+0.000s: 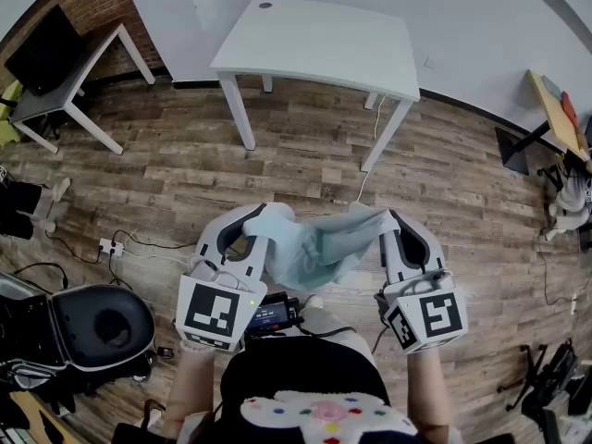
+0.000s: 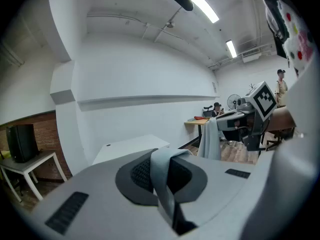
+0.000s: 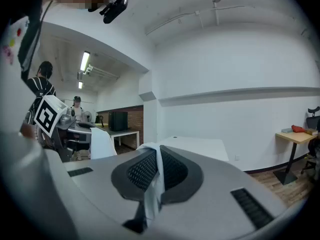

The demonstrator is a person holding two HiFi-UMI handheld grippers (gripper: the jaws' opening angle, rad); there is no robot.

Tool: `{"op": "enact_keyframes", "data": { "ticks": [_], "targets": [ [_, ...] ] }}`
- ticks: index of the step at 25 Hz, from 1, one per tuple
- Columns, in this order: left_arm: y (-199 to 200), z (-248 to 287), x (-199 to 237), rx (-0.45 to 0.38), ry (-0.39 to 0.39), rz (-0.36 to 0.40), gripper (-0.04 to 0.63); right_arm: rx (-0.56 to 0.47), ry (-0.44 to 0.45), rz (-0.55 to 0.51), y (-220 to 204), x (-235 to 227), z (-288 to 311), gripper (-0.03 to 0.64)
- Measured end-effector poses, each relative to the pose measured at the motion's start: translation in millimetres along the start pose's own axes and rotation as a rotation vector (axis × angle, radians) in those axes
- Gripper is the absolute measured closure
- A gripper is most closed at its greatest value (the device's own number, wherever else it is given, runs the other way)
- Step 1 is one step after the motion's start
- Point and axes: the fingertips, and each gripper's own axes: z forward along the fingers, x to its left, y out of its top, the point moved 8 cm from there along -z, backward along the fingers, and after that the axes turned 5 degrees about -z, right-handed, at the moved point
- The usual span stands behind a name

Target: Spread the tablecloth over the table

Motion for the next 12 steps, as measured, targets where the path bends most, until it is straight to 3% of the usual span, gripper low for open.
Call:
{"op": "enact_keyframes", "data": {
  "ticks": [12],
  "targets": [
    [4, 15, 0, -0.008, 0.000, -0.015, 0.581, -0.008, 0.005, 0.016, -2, -10, 10, 0.586]
  ]
}}
